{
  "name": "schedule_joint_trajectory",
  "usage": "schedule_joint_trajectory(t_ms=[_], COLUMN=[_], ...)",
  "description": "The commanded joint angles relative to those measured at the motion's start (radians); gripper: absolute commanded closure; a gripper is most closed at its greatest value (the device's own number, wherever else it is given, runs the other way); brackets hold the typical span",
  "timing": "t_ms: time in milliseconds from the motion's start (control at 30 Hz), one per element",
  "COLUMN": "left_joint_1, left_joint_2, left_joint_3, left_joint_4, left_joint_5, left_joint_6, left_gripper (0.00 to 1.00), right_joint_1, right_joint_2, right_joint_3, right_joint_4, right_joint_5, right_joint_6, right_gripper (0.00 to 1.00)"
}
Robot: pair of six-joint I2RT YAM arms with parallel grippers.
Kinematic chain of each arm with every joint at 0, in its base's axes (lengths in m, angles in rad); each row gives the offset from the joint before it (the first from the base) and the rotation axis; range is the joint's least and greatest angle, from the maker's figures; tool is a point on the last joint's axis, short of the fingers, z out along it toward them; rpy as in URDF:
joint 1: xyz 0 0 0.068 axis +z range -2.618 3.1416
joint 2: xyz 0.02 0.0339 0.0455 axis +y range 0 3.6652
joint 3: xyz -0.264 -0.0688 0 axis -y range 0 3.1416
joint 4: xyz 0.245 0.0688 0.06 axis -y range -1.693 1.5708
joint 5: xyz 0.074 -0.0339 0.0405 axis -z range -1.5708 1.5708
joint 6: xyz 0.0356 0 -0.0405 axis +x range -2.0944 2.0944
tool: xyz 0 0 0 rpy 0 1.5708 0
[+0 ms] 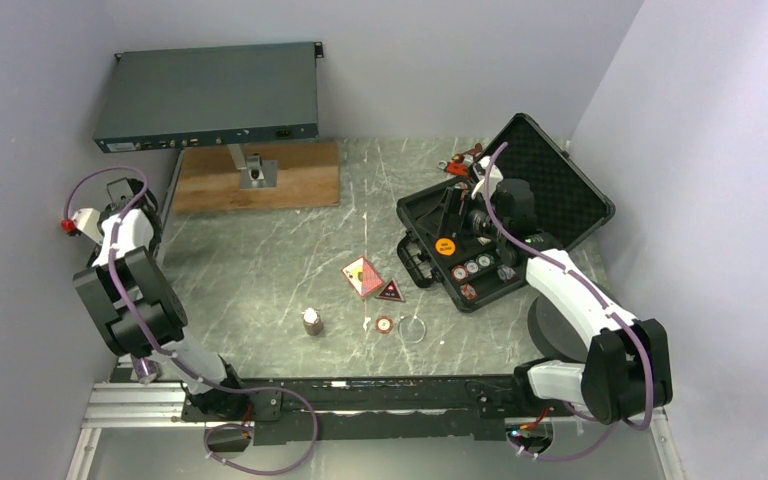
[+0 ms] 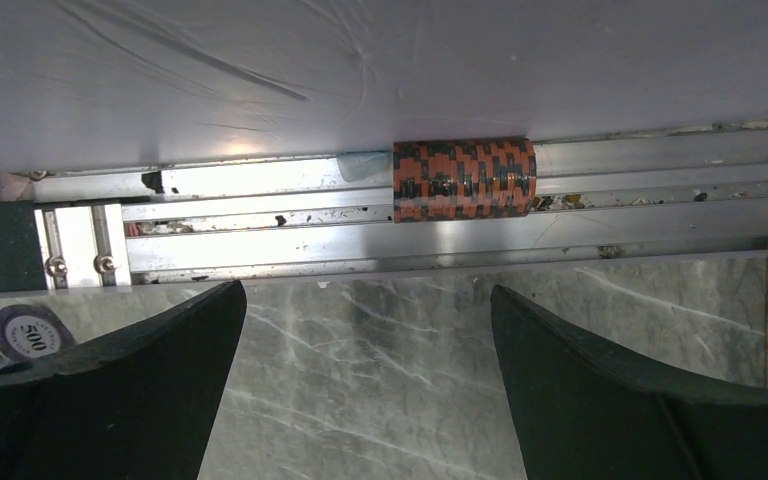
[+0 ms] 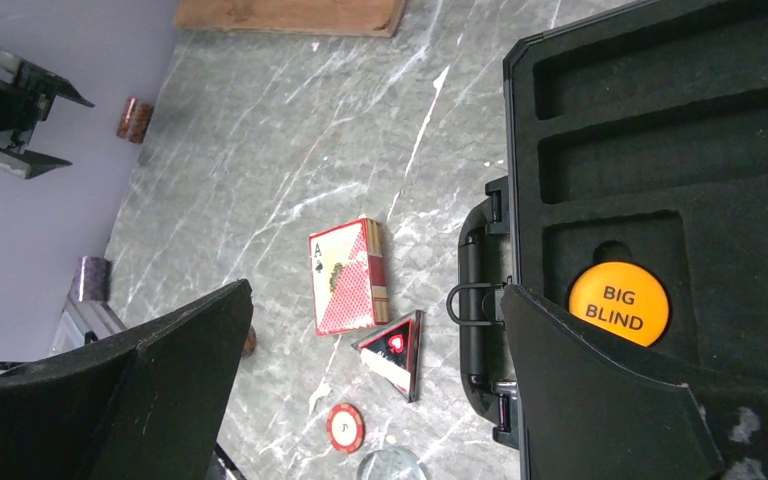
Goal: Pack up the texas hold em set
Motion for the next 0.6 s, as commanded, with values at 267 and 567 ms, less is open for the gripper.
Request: schedule_joint_trajectory(t_ms=[267, 567], left_joint_1=[0.019, 0.019], left_joint_2=[0.034, 0.189], left_joint_3=[-0.039, 0.160], left_joint_4=[0.230, -0.003], left_joint_5=[0.039, 0.088], left_joint_6=[0.082, 0.024], left_gripper=[0.00, 0.00], right_joint_1=[0.001, 0.001], right_joint_2=[0.017, 0.037], right_joint_3=[0.000, 0.004], right_joint_4=[0.056, 0.061], right_joint_5=[-0.030, -0.041], right_joint_6=[0.004, 0.009], right_gripper=[0.00, 0.00])
